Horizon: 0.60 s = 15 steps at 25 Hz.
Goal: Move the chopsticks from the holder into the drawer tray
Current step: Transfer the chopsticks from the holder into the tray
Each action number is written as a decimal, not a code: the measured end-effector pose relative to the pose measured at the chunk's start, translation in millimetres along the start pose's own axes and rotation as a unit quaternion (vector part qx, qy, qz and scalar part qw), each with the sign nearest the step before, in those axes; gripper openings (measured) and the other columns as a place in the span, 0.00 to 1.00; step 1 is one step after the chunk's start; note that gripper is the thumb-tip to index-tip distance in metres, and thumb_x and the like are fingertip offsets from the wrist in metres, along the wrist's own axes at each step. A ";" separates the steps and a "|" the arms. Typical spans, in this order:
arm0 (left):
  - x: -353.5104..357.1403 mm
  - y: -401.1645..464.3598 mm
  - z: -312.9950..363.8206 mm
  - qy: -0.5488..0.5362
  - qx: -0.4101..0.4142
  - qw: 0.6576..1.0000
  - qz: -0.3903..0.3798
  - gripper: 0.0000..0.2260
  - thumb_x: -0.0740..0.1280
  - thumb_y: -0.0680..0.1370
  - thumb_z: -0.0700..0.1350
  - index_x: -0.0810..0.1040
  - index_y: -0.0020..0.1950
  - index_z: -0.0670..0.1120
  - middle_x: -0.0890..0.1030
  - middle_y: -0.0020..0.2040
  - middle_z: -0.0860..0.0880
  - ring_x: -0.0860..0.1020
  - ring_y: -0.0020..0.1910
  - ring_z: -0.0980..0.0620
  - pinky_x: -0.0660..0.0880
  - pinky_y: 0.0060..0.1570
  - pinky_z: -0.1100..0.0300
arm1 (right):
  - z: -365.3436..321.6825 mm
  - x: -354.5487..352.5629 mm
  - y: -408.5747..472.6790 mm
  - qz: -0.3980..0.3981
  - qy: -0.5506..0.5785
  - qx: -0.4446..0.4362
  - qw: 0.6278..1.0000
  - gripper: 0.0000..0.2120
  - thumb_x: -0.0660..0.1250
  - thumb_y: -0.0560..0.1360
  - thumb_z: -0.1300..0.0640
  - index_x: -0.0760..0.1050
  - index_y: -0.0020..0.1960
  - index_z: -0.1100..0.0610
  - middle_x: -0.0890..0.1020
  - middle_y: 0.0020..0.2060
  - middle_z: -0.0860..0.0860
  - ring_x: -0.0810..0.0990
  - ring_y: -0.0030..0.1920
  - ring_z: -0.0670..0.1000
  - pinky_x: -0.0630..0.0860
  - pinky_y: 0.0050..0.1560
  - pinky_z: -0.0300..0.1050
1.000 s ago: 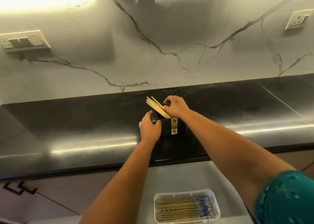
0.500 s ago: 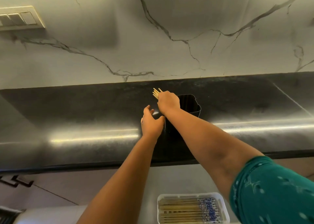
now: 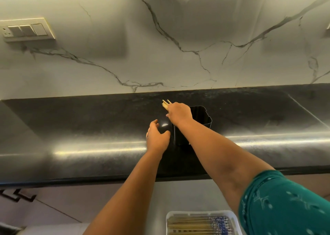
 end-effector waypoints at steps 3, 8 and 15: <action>-4.1 10.4 8.0 0.010 0.018 1.000 0.001 0.28 0.67 0.76 0.40 0.61 0.74 0.50 0.69 0.71 0.49 0.72 0.66 0.47 0.76 0.60 0.47 | -3.5 0.8 0.9 0.009 -0.030 -0.006 0.999 0.09 0.62 0.79 0.63 0.78 0.56 0.62 0.83 0.44 0.57 0.83 0.42 0.56 0.75 0.36 0.46; -3.1 9.0 9.0 0.005 0.023 1.000 -0.002 0.28 0.66 0.76 0.40 0.62 0.74 0.50 0.70 0.71 0.49 0.69 0.69 0.48 0.73 0.63 0.46 | 20.7 -13.0 0.0 0.010 0.070 0.029 0.997 0.08 0.62 0.79 0.61 0.74 0.57 0.62 0.83 0.47 0.59 0.82 0.45 0.58 0.73 0.37 0.48; 3.3 -30.5 47.9 -0.103 0.034 0.994 0.002 0.21 0.66 0.77 0.38 0.69 0.70 0.46 0.75 0.66 0.48 0.74 0.64 0.51 0.71 0.56 0.63 | 71.0 -136.3 -34.0 0.169 0.256 0.035 0.951 0.09 0.58 0.81 0.57 0.72 0.54 0.61 0.82 0.42 0.56 0.81 0.39 0.53 0.80 0.41 0.52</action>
Point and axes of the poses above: each hand's wrist, its own y-axis towards the middle knuckle, its own x-axis out of the palm, z = x × y, the point moved 9 cm from there along y, towards the middle knuckle
